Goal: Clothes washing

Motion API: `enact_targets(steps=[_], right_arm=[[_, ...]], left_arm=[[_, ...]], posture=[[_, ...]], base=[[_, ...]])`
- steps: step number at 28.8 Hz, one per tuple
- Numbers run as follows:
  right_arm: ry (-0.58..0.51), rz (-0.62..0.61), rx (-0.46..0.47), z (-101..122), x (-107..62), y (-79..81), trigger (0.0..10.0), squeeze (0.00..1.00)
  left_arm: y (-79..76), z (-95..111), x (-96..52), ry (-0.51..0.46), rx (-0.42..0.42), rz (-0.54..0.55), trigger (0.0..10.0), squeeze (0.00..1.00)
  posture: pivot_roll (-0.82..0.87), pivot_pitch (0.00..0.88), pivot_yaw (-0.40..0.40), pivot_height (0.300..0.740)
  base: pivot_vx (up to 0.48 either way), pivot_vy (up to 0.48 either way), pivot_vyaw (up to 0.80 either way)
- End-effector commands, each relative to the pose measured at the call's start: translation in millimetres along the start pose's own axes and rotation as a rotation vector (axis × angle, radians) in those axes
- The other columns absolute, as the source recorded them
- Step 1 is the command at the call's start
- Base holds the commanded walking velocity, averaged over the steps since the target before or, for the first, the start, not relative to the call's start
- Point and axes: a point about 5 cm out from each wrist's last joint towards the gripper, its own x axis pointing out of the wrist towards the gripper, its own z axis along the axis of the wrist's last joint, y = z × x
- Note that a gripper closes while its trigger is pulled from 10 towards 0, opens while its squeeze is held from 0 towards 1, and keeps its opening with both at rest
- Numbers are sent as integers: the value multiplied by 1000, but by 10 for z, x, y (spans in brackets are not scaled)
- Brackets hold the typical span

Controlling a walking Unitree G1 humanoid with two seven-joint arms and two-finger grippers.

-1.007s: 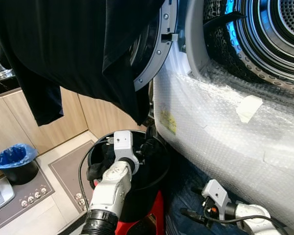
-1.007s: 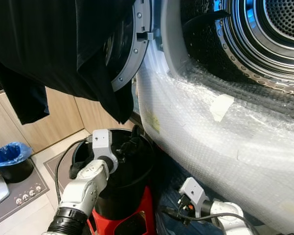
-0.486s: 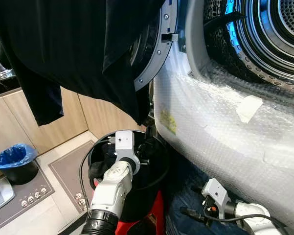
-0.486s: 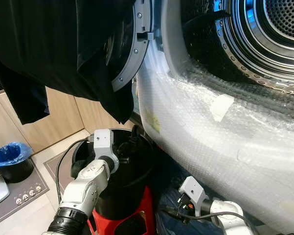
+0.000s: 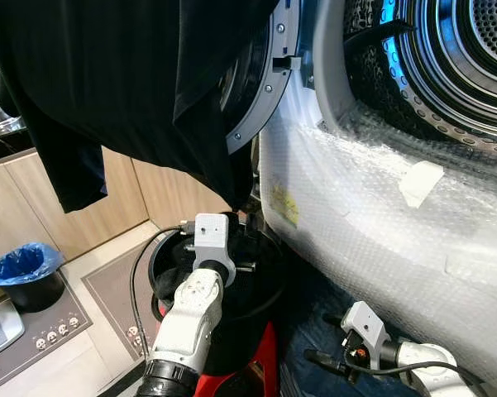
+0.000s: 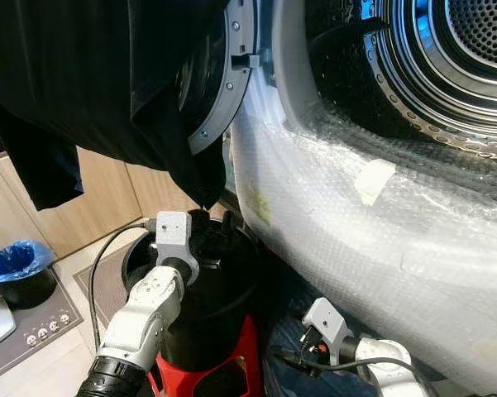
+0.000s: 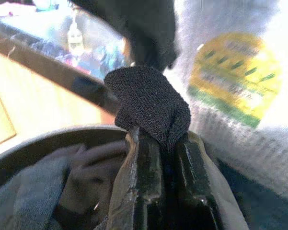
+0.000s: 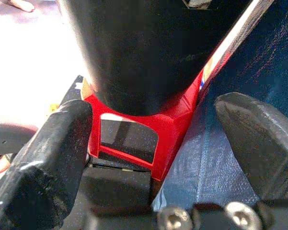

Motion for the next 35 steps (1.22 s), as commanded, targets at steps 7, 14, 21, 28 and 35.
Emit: enact_targets(steps=[7,14,21,28,35], right_arm=[[-15,2,-17,71,9,-26,10000,0],[-14,5,-18,67,11,-20,10000,0],[-12,8,-19,60,12,-15,10000,0],[-7,10,-23,64,8,-24,10000,0],[-5,7,-21,58,0,-28,10000,0]], left_arm=[[-219,272,-74,-194,65,-154,0,0],[-349,358,-149,-280,72,-249,0,0],[-382,344,-192,-302,70,-275,3608,0],[-330,337,-203,-312,95,-212,10000,0],[-14,270,-173,-247,74,8,10000,0]], posture=[[-24,0,-18,740],[-27,0,-15,740],[-26,0,-18,740],[-22,0,-23,740],[-21,0,-24,740]], base=[[0,0,0],[0,0,0],[0,0,0],[0,0,0],[0,0,0]])
